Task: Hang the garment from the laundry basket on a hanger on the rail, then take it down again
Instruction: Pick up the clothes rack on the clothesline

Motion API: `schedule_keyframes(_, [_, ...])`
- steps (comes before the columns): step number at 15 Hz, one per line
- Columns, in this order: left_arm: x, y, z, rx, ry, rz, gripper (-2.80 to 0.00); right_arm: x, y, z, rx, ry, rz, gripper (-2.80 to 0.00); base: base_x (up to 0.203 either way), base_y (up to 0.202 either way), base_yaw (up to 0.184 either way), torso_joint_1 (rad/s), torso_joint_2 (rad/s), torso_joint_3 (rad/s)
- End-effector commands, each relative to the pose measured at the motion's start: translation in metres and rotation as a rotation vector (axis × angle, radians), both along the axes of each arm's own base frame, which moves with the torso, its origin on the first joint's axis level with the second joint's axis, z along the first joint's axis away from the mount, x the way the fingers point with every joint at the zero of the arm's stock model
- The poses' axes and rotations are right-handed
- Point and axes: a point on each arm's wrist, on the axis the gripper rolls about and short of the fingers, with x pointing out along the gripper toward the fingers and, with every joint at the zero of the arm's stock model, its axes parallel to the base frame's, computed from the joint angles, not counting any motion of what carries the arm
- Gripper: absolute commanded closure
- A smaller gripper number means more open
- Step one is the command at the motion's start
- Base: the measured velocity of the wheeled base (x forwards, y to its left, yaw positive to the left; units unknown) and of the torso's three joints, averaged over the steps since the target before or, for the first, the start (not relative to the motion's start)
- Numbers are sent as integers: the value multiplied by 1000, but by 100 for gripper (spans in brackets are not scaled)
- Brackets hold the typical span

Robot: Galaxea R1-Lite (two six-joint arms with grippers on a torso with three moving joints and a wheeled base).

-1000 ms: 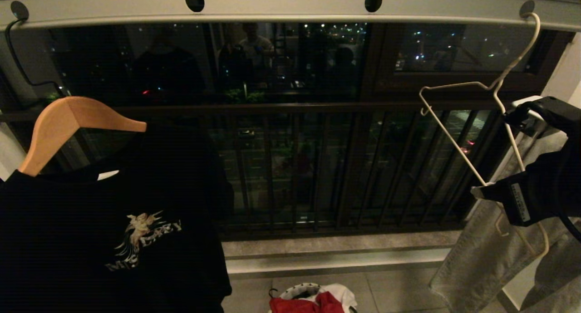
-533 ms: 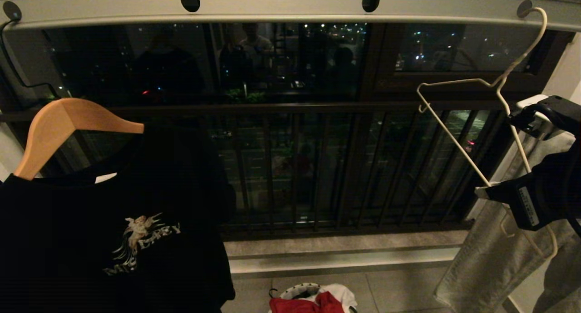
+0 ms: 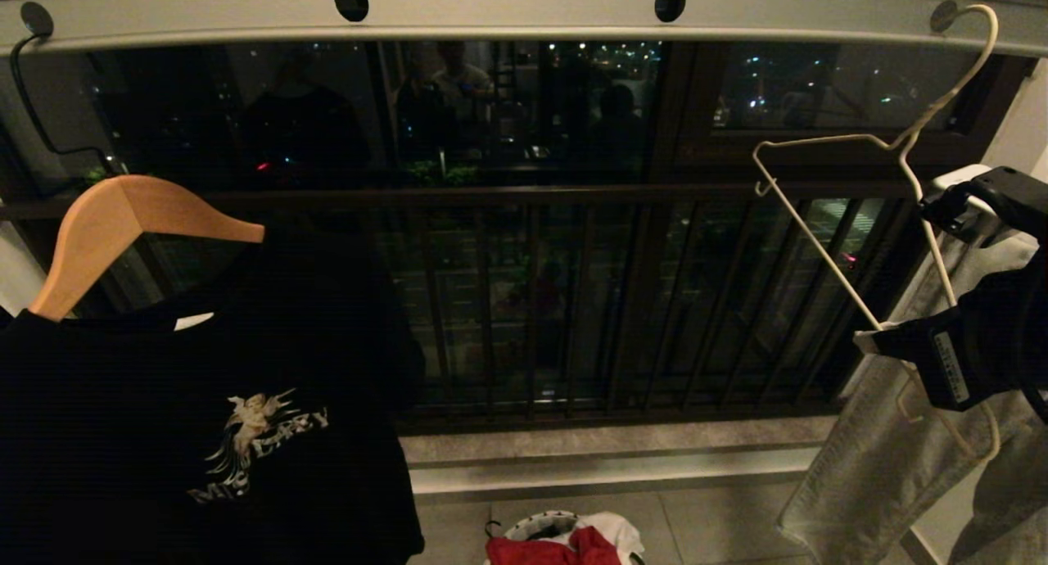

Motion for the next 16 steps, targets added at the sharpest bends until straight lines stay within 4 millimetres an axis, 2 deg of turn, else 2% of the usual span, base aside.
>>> schedule_keyframes(1, [0, 0, 0, 0, 1, -1, 0, 0, 1, 0, 0, -3, 2, 0, 0, 0, 0, 0, 0, 0])
schedule_keyframes(12, [0, 0, 0, 1, -2, 0, 0, -10, 1, 9, -10, -75, 40, 0, 0, 0, 0, 0, 0, 0])
schedule_keyframes(16, [0, 0, 0, 1, -1, -1, 0, -22, 0, 13, 2, -101, 63, 0, 0, 0, 0, 0, 0, 0])
